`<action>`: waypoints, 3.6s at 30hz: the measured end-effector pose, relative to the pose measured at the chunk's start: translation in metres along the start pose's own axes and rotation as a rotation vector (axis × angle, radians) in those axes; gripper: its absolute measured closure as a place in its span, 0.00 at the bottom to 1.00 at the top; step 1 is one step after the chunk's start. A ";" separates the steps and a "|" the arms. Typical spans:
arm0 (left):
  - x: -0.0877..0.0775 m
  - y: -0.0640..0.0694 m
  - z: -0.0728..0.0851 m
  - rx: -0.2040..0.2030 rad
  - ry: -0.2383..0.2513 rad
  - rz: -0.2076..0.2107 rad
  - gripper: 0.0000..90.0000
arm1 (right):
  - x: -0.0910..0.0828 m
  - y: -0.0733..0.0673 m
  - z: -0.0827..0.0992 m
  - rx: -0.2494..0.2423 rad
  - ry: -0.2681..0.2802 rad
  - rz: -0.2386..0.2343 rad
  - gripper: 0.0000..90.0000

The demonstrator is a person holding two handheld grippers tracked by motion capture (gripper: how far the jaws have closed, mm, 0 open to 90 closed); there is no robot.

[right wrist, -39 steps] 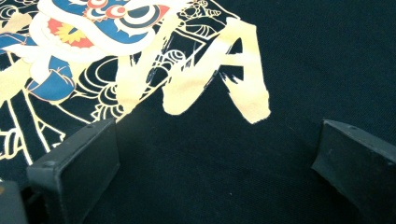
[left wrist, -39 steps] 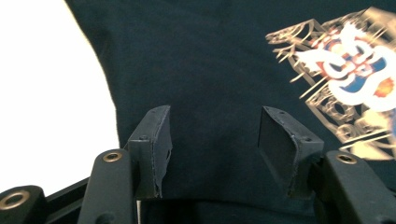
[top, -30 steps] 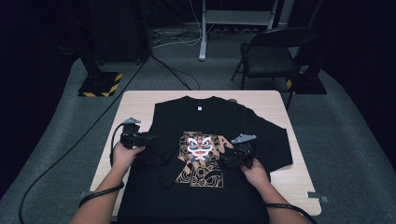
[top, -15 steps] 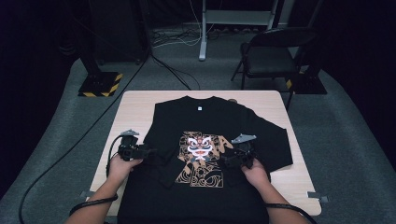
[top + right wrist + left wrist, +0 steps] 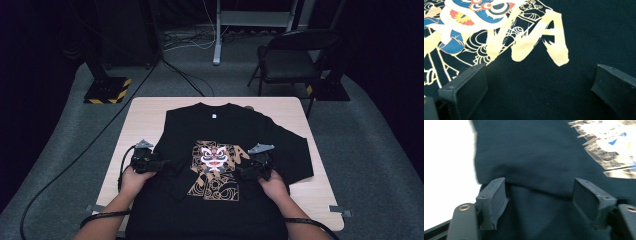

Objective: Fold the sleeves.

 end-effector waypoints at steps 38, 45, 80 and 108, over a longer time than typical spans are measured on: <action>0.009 0.023 -0.025 0.093 -0.006 -0.102 0.28 | 0.000 0.000 0.000 0.000 0.000 0.000 0.00; 0.013 0.030 -0.034 0.121 0.027 -0.093 0.26 | 0.000 0.000 0.000 0.001 0.000 0.000 0.00; -0.008 0.052 -0.028 0.187 0.003 -0.046 0.22 | 0.000 0.000 0.000 -0.001 -0.001 -0.001 0.00; 0.033 0.041 -0.020 0.169 0.055 -0.127 0.14 | -0.003 0.002 -0.003 -0.023 -0.054 -0.041 0.02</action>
Point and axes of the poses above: each handheld gripper's, and its own axes: x roughly forward along the jaws, z roughly out of its underside, y roughly to its right, the point moved 4 cm from there along x, roughly forward along the jaws, and after that the axes turned 11 degrees about -z, right-handed, at the moved point
